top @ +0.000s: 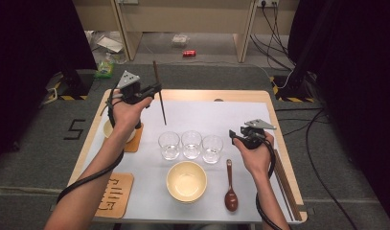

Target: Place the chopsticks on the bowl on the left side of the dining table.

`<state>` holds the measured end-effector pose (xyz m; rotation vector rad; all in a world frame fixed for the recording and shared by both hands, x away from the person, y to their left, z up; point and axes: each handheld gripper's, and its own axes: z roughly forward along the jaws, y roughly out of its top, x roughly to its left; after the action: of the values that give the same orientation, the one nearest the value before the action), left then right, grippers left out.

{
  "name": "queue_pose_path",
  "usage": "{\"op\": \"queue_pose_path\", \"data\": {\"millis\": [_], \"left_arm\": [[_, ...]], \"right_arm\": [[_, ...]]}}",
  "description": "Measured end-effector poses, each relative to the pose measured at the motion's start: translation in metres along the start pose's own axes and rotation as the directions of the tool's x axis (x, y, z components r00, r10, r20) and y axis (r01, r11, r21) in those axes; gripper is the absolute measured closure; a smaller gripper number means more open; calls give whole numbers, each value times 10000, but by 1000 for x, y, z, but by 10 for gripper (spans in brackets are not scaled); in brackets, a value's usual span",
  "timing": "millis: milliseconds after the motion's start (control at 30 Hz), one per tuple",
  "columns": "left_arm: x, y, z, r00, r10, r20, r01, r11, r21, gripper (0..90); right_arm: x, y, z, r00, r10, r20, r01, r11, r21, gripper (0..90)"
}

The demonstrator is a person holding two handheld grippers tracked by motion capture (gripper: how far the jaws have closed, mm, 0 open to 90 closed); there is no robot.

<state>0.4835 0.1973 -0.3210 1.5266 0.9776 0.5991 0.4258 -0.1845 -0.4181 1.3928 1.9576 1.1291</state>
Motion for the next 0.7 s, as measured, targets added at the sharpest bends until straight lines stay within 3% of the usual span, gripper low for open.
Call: {"op": "queue_pose_path", "data": {"millis": [333, 700], "left_arm": [[7, -2, -11, 9997, -87, -242, 87, 10000, -8, 844], [14, -5, -21, 9991, -81, -406, 84, 9999, 67, 844]], "right_arm": [[-9, -17, -8, 9997, 99, 210, -93, 9996, -275, 497], [-16, -33, -17, 9995, 215, 241, -210, 9996, -196, 494]]}}
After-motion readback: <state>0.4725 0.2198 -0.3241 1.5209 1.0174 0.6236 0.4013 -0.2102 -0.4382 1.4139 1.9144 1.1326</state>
